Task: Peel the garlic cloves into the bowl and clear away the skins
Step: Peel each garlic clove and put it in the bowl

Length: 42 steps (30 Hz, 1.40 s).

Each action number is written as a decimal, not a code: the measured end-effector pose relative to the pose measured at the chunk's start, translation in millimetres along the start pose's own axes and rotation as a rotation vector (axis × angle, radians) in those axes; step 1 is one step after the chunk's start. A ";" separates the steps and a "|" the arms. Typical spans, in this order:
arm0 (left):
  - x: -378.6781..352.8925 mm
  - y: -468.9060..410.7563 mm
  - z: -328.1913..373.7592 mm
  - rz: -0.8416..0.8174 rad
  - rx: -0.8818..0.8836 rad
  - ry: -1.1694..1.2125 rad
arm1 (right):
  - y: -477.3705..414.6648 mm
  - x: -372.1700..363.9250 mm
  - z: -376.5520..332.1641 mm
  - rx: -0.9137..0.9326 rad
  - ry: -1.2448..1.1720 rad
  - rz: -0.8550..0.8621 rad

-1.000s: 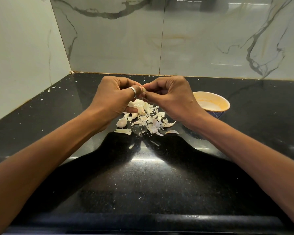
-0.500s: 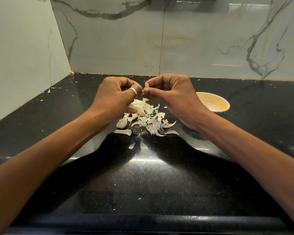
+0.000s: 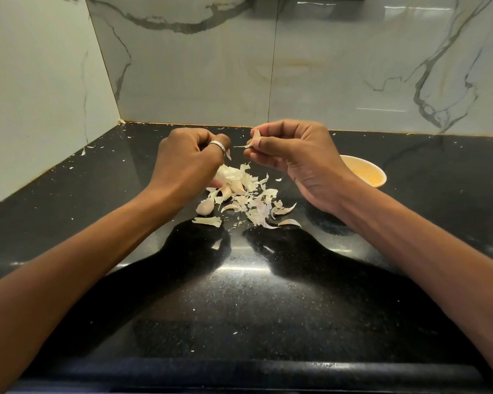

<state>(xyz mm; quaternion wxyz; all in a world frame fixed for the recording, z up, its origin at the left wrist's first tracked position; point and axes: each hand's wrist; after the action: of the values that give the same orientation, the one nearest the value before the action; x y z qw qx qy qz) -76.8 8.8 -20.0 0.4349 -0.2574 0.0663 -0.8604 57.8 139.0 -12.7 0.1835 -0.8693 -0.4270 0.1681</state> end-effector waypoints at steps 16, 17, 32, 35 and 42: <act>-4.8 6.2 1.1 -0.013 -0.180 -0.078 | 6.8 -3.7 11.7 0.305 0.699 -0.134; -4.9 6.3 1.2 -0.016 -0.180 -0.078 | 6.8 -3.9 12.0 0.313 0.706 -0.137; -5.8 10.4 2.6 -0.048 -0.028 0.042 | 11.0 -6.7 11.0 0.477 0.908 -0.240; -4.8 8.7 3.5 -0.083 0.035 0.120 | 9.8 -7.3 12.2 0.431 0.864 -0.219; -1.9 5.0 4.3 -0.093 0.058 0.182 | 5.3 -6.7 7.0 0.137 0.396 -0.150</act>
<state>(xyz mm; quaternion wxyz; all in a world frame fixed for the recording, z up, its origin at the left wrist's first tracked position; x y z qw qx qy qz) -70.2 7.7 -18.7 0.3938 -0.1680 0.0684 -0.9011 54.3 131.8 -20.4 0.3344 -0.8367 -0.4336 0.0088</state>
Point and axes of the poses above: each hand's wrist, its own y-axis away from the middle knuckle, its own x-axis out of the back of the hand, z = x × y, and after that the axes turned 9 degrees about x, right-handed
